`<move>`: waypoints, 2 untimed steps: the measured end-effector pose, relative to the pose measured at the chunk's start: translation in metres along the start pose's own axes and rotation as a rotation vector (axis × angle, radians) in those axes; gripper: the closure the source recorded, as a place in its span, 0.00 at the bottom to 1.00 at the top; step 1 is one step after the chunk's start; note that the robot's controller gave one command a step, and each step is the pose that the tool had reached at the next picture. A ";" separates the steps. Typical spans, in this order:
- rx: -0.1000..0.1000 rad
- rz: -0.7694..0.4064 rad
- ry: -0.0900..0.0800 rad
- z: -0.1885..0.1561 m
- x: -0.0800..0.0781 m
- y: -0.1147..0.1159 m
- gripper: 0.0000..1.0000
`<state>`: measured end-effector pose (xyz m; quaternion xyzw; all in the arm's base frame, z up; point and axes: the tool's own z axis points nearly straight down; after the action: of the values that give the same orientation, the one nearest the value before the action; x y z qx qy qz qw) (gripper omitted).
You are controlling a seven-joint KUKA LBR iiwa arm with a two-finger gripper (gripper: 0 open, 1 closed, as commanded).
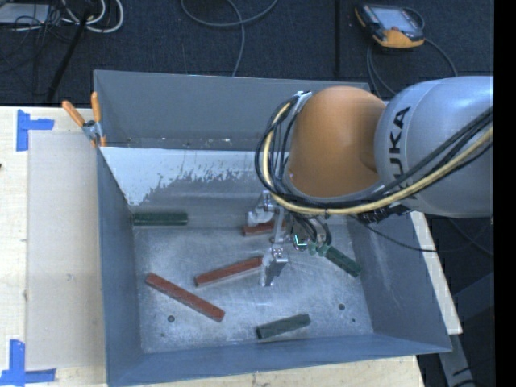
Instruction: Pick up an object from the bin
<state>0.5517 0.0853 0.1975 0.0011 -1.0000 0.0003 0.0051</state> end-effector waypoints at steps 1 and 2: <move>-0.001 0.002 -0.008 -0.004 -0.002 0.000 0.00; -0.001 -0.061 -0.015 0.028 -0.009 -0.001 0.00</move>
Offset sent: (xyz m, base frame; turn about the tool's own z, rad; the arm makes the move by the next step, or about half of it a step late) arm 0.0217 -0.0054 -0.1213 -0.2128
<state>0.5607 0.0846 0.1691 0.0318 -0.9995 -0.0002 -0.0026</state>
